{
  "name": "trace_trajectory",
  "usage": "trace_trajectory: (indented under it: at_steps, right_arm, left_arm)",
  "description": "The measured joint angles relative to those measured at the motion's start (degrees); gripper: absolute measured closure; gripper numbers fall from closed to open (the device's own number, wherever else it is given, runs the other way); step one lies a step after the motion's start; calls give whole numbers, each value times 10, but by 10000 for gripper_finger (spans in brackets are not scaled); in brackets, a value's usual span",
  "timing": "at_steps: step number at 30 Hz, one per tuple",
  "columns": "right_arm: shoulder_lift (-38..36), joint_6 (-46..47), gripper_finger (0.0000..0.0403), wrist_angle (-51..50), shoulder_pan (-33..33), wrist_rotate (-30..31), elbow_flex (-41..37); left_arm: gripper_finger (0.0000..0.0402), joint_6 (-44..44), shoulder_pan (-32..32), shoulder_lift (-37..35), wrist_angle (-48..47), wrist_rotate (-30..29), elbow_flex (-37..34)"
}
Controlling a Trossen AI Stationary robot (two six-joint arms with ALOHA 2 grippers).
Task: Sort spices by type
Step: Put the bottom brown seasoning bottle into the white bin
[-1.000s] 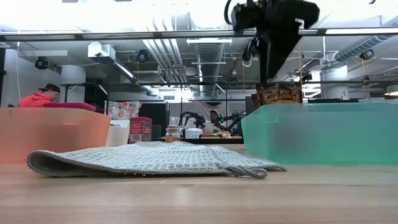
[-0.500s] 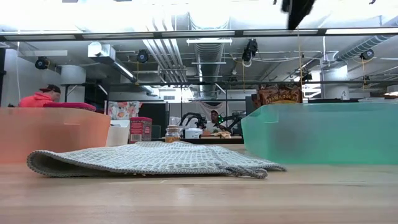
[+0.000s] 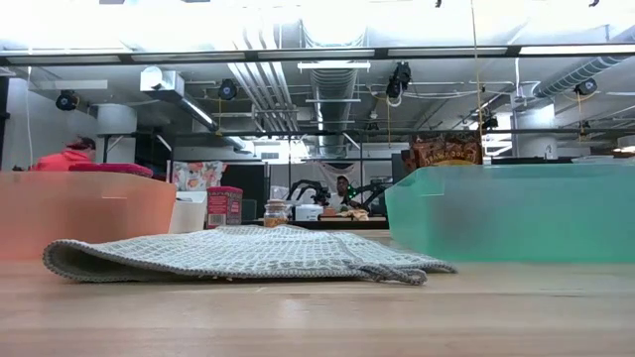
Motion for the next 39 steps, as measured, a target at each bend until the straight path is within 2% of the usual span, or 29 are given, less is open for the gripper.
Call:
trace_trajectory:
  at_steps: [10, 16, 24, 34, 39]
  right_arm:
    - [50, 334, 206, 0, 152, -1, -1]
    - [106, 453, 206, 5, 204, -1, -2]
    - [142, 510, 200, -15, 213, -54, -11]
    - [127, 522, 119, -26, 200, -56, -97]
    - [119, 521, 92, -22, 189, -55, -123]
  left_arm:
    - [171, 83, 2, -33, -3, -17, 41]
    - [171, 124, 2, -51, -1, -27, 41]
    - [171, 166, 2, -56, 3, -37, 66]
    - [171, 179, 2, -57, -1, -30, 78]
    - [171, 180, 2, -61, -1, -29, 79]
